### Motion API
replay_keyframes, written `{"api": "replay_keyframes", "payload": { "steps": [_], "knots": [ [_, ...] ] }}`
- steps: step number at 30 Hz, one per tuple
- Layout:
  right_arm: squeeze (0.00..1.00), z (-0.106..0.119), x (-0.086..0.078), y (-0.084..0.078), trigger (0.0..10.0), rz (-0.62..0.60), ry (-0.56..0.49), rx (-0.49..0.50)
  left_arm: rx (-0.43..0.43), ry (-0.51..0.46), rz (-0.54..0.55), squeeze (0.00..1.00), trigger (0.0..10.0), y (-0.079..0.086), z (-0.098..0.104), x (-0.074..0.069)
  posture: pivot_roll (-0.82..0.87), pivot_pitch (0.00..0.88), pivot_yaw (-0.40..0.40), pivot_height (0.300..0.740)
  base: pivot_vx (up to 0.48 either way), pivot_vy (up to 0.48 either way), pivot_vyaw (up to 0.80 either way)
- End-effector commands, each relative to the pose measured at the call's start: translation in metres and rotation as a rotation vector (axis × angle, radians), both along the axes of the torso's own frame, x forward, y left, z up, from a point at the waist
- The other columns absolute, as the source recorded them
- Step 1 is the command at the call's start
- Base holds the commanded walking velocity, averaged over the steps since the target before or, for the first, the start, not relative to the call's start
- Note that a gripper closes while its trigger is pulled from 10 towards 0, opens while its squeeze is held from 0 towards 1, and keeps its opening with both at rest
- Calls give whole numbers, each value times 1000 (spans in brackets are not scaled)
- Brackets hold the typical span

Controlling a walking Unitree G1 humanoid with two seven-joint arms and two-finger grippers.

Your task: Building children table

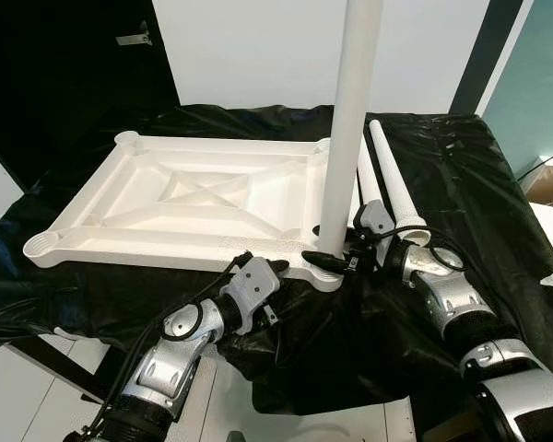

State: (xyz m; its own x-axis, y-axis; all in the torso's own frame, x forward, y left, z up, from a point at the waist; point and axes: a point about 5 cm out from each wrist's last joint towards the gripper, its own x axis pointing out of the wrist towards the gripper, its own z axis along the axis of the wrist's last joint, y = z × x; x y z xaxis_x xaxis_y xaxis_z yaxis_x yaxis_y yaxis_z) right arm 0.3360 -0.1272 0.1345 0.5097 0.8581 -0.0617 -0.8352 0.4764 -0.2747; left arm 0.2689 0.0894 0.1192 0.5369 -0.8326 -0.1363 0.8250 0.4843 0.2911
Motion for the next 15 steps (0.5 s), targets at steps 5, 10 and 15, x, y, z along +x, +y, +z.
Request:
{"api": "replay_keyframes", "payload": {
  "steps": [5, 10, 15],
  "knots": [
    [0, -30, -21, 18, 0, -292, -15, 190, -1, 26, -1, 0, 10000, -2, -8, -5, 99, 0, 34, 740, 0, 0, 0],
    [0, -42, -39, 37, 0, -385, -22, 295, -7, 32, -6, 0, 10000, -5, -9, -7, 88, 0, 38, 740, 0, 0, 0],
    [0, -39, -38, 39, 0, -430, -49, 329, -6, 37, -24, 0, 10000, -8, -10, -6, 77, 0, 45, 740, 0, 0, 0]
  ]
}}
